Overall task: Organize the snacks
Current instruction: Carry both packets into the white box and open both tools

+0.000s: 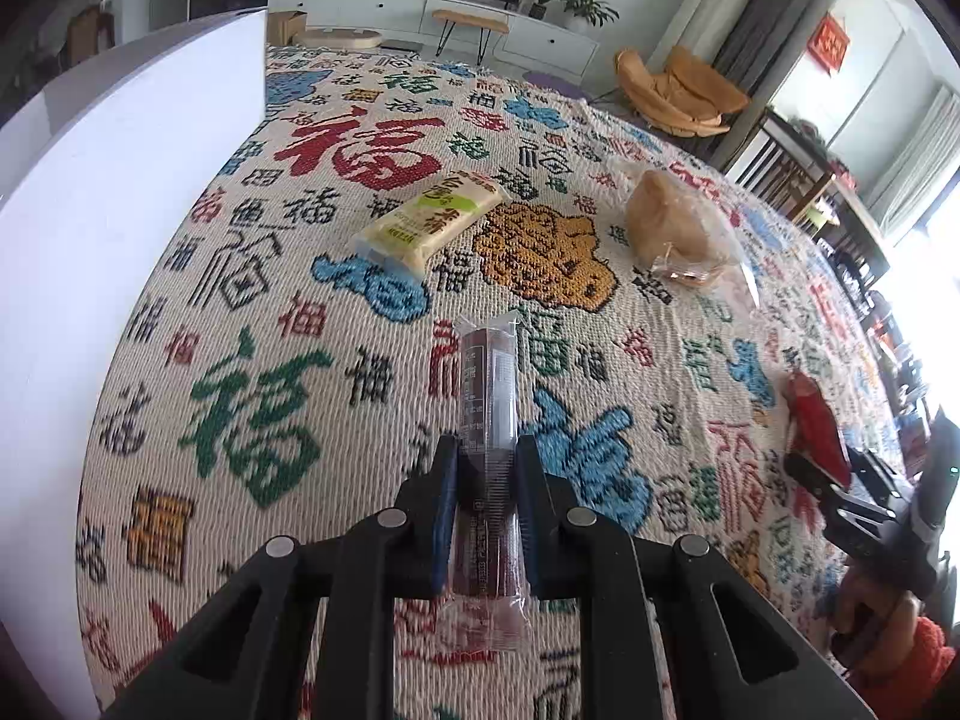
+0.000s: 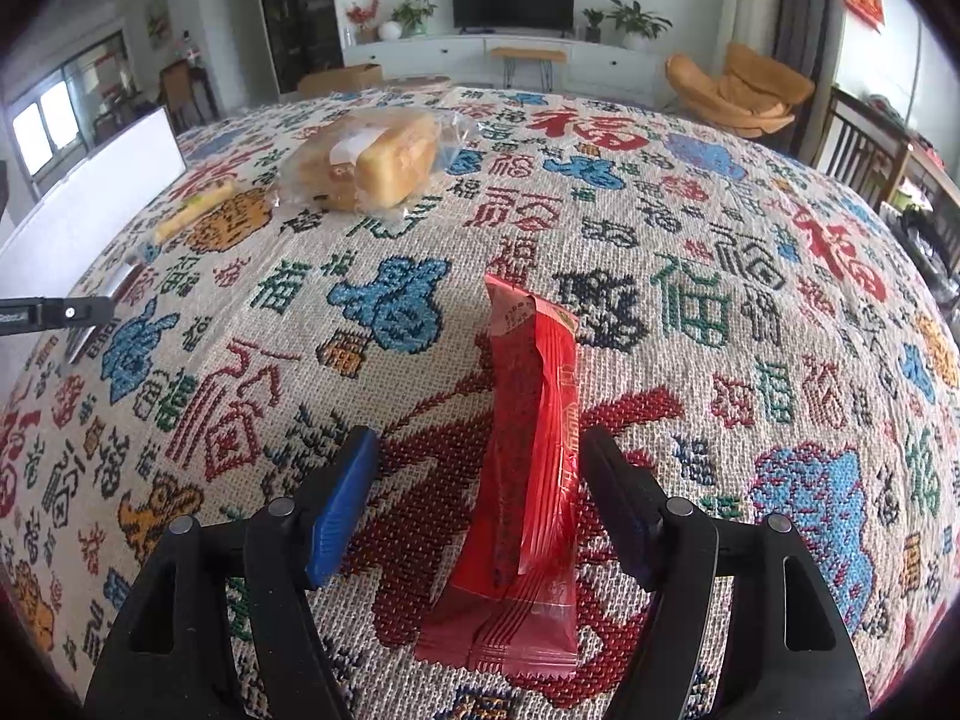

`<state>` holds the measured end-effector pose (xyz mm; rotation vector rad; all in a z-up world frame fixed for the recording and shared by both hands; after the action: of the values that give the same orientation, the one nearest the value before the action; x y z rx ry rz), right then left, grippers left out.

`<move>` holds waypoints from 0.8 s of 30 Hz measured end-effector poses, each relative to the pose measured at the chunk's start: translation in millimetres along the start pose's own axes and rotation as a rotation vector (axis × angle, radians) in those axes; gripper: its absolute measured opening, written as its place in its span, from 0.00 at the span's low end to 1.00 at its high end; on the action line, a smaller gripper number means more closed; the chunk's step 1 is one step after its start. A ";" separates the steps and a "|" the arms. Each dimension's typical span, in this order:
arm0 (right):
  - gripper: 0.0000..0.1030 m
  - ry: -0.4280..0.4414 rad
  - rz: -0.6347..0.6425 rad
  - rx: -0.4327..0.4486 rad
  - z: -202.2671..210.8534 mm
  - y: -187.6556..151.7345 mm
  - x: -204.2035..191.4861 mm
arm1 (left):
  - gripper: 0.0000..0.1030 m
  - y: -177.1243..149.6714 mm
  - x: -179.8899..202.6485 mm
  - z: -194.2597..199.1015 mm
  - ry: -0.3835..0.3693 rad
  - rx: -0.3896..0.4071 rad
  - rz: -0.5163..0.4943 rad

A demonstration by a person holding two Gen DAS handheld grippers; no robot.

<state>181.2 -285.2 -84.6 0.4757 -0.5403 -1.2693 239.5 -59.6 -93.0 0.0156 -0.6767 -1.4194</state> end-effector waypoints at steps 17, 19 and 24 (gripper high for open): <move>0.60 0.254 -0.044 -0.283 -4.9 30.3 30.6 | 0.17 -41.1 -19.0 141.8 -0.206 0.179 0.067; 0.30 0.240 -0.034 -0.340 -15.4 27.6 25.1 | 0.17 -40.7 -29.3 156.2 -0.218 0.192 0.090; 0.15 0.218 -0.099 -0.288 -9.1 38.5 24.6 | 0.17 -30.9 -82.0 206.2 -0.216 0.230 0.158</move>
<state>221.0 -299.8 -65.4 0.3957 -0.1477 -1.3452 121.3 87.3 28.1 -0.0108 -0.9964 -1.1958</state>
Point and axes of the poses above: each gripper's, at about its wrist camera, not at the fingertips, and z roughly against the way its jaws point, x to its right, y to its top, the point moved 4 cm from there along -z, roughly the way its jaws point, and after that the axes turned 14 degrees about z, right-handed, at the moved point
